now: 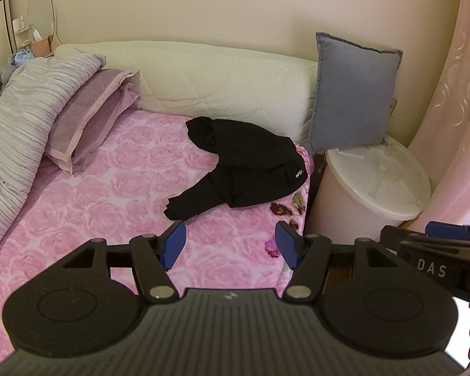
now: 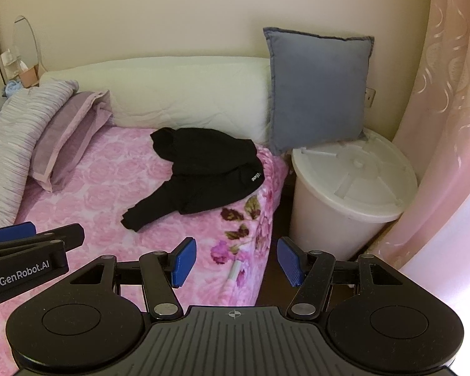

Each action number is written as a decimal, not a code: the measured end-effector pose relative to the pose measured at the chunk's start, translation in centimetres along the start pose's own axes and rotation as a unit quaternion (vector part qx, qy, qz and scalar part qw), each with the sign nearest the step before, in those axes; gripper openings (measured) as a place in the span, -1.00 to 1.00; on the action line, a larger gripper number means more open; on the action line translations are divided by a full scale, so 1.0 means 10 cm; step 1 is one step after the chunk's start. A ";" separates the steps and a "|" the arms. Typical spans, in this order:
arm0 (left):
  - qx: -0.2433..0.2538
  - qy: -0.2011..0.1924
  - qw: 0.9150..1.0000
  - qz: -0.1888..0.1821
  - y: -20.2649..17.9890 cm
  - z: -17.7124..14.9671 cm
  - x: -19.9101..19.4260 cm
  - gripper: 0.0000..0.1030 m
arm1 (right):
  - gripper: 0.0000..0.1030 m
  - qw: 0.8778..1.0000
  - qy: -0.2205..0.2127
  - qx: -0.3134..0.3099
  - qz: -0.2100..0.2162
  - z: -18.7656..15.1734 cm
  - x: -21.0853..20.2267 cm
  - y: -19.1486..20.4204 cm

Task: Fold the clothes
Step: 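Move both grippers open toward the black garment on the bed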

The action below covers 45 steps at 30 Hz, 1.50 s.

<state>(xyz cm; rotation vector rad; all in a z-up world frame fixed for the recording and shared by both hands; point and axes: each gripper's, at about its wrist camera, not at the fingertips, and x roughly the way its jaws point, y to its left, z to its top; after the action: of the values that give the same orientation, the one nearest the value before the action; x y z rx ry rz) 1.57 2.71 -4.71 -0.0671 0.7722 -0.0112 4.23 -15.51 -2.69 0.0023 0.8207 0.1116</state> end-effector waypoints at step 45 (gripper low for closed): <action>-0.037 0.016 0.999 0.013 0.37 0.35 0.02 0.15 | 0.19 0.999 0.004 -0.040 0.012 0.22 0.08 0.32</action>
<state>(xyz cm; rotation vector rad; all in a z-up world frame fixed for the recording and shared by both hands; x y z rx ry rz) 4.08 6.64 -2.55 -0.1265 0.8049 0.0414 6.07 -12.13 -1.65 -0.0632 0.8244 0.1663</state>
